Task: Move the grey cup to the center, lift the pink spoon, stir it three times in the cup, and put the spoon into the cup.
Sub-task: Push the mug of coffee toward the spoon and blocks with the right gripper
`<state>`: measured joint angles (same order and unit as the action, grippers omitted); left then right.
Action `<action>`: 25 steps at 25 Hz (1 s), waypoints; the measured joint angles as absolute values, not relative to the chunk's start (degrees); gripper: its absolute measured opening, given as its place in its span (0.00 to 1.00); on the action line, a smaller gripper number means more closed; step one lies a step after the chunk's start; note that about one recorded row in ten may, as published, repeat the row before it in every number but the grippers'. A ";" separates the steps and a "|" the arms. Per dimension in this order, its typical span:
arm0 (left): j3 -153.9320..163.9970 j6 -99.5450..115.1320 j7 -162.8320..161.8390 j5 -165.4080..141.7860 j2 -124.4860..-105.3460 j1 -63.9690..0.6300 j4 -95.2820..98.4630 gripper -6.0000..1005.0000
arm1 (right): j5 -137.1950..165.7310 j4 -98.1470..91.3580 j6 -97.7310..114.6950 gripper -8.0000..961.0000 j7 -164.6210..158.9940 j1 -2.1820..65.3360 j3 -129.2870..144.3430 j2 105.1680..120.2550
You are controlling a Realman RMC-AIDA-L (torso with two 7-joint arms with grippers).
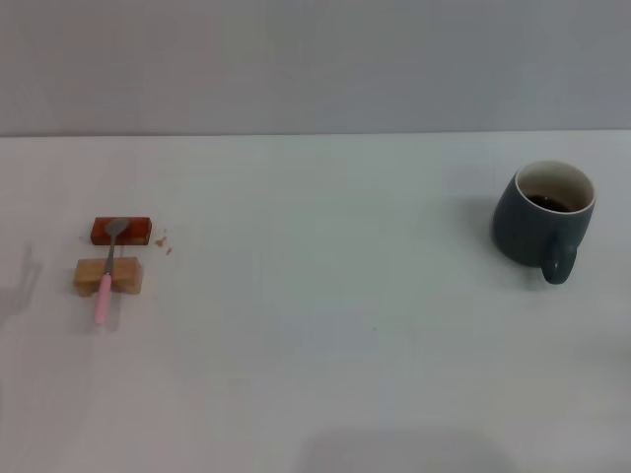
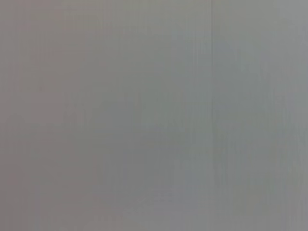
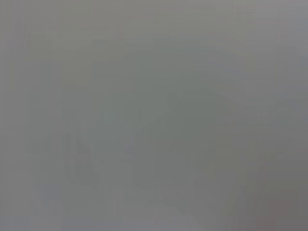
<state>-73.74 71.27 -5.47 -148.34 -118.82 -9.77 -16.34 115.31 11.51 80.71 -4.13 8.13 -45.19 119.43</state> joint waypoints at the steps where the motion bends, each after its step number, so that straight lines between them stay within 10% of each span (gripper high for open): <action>1: -73.74 71.27 -5.50 -148.36 -118.82 -9.67 -16.35 0.83 | 115.07 11.35 80.19 0.01 -4.13 8.30 -45.23 119.39; 25: -72.55 71.25 -5.65 -148.13 -118.82 -10.20 -16.83 0.83 | 101.51 -1.89 50.36 0.01 -3.60 30.16 -44.81 115.96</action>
